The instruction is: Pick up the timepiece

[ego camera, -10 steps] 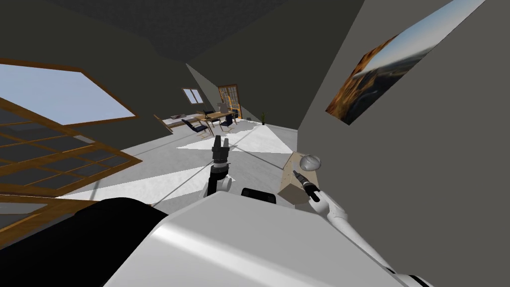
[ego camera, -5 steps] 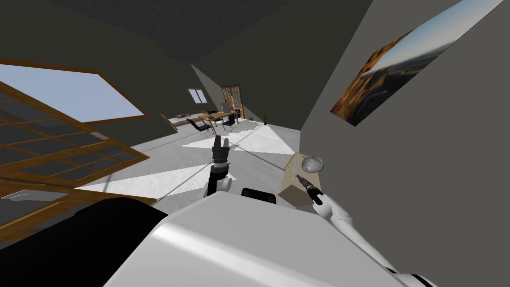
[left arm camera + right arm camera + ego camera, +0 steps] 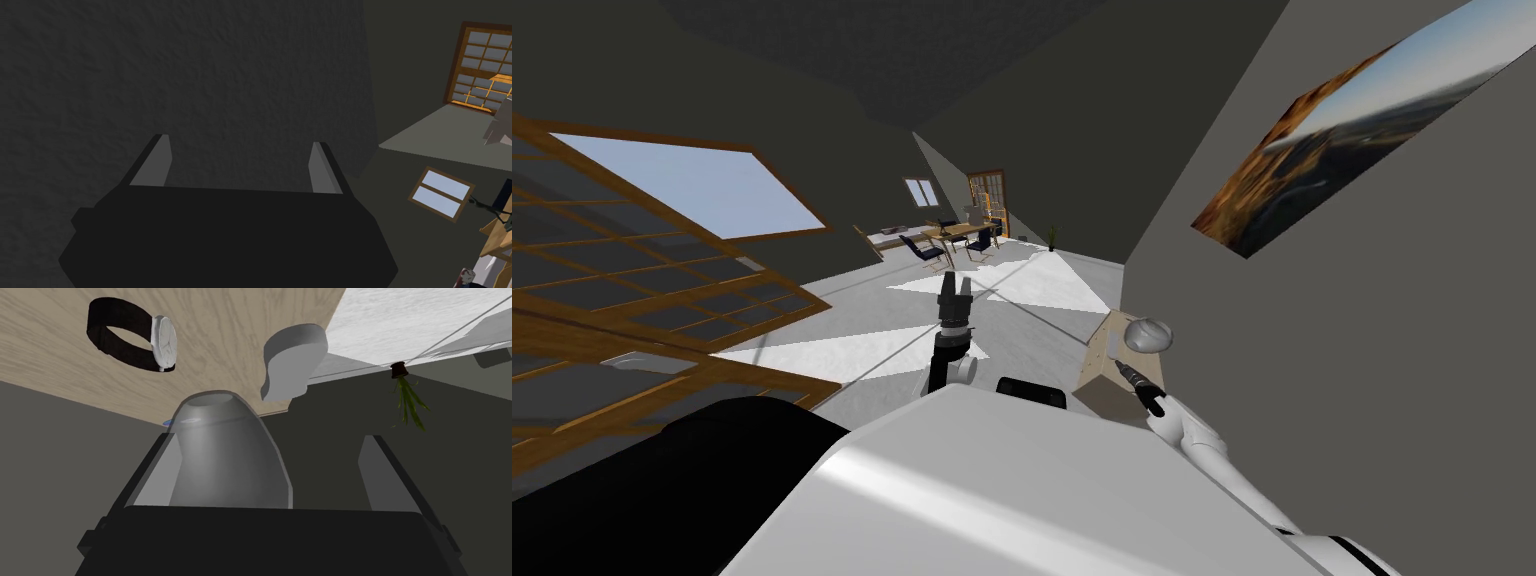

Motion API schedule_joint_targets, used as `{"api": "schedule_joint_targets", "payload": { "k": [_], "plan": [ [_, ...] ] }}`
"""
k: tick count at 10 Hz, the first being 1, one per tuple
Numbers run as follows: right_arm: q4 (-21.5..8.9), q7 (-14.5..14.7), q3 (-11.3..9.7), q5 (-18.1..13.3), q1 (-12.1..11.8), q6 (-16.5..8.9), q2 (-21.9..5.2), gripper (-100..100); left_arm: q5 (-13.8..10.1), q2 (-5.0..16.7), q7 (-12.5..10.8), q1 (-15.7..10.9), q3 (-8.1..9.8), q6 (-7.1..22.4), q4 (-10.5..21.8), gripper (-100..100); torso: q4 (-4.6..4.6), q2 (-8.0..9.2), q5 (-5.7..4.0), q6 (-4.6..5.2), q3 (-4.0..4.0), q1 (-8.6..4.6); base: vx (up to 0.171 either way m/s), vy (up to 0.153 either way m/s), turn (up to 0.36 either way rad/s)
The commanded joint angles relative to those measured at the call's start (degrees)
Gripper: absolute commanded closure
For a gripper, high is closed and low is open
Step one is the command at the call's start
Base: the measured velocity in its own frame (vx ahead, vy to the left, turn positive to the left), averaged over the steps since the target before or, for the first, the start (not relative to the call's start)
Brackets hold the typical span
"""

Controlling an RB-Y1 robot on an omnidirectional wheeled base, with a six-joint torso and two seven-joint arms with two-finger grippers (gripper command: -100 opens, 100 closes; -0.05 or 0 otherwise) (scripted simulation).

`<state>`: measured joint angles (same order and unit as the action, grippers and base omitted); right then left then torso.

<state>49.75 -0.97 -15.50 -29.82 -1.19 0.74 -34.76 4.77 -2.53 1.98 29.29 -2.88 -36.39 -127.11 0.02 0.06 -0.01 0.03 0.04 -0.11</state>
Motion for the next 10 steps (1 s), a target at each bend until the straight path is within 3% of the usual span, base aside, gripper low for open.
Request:
{"api": "schedule_joint_targets", "payload": {
  "k": [1, 6, 10],
  "plan": [
    [-2.86, -0.19, -0.49, 0.02, 0.71, -0.44, -0.40, -100, 0.00, 0.00, 0.00, 0.00, 0.00, 0.00, 0.00, 0, 0.00, 0.00, 0.00, 0.00, 0.00, 0.00, -0.008, -0.021, 0.030],
    [-12.89, 0.23, -1.83, -0.41, 2.61, -1.16, -0.58, -100, 0.00, 0.00, 0.00, 0.00, 0.00, 0.00, 0.00, 0, 0.00, -0.03, 0.01, 0.00, -0.02, 0.04, -0.004, -0.010, 0.122],
    [-16.41, 0.37, -2.39, -0.48, 3.29, -1.27, -0.47, -100, 0.00, 0.00, 0.00, 0.01, 0.00, 0.00, 0.00, 0, -0.01, -0.04, 0.01, 0.03, -0.02, 0.07, -0.001, -0.006, 0.063]
  ]
}}
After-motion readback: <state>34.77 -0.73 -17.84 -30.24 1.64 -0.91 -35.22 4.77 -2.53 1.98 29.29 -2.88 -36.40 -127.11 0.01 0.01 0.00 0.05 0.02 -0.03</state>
